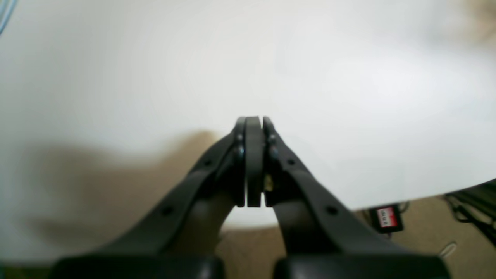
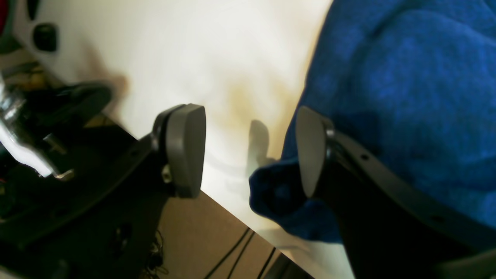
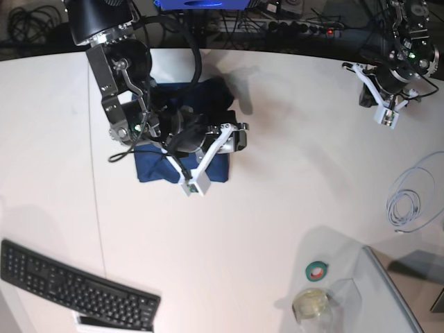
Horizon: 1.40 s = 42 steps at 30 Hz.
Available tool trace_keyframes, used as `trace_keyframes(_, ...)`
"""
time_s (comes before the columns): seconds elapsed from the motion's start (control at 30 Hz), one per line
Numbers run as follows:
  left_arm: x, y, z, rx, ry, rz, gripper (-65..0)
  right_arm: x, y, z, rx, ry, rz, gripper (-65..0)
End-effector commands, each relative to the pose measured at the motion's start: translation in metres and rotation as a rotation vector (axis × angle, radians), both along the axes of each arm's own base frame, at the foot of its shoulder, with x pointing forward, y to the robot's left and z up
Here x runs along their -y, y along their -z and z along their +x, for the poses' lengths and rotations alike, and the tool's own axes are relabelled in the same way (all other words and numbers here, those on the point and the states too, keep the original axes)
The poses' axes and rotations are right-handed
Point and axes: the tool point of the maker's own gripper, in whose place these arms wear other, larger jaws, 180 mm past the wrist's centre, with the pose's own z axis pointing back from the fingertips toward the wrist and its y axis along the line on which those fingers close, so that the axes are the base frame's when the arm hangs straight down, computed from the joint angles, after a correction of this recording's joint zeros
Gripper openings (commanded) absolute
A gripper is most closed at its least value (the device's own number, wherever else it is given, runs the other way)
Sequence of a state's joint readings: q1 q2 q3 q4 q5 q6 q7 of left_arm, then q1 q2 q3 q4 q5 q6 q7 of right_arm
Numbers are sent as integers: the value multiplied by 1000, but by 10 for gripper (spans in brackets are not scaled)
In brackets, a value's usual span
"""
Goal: Layout the t-shirt on the table in an organized manner, then fold the t-shirt properly
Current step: 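Press the folded bundle with the right gripper and release it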
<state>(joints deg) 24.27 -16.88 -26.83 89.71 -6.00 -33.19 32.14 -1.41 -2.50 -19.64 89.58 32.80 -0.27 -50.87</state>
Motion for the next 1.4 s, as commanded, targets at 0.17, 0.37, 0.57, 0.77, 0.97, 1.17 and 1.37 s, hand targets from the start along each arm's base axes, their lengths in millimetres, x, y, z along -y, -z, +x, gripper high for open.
trace_keyframes(0.17, -29, -18, 1, 50, -53, 39, -650, -14, -43, 2, 132, -49, 51, -359)
trace_keyframes(0.37, -45, -30, -5, 65, -45, 33, -650, 75, -56, 22, 172, 268, -15, -650)
trace_keyframes(0.57, -51, -33, -6, 77, -75, 36, -650, 143, -2, 26, 65, 414, -146, -645)
trace_keyframes(0.77, -47, -31, -6, 75, -71, 29, -650, 146, 26, 19, 16, 411, -181, -645)
trace_keyframes(0.97, -49, -30, -9, 70, -75, 31, -650, 107, 24, 26, 34, 326, -150, -645)
trace_keyframes(1.17, -49, -30, -10, 66, -77, 31, -650, 112, 24, 31, 6, 398, -170, -645)
trace_keyframes(1.37, -51, -25, -13, 55, -89, 23, -650, 111, 19, 31, 19, 391, -171, -645)
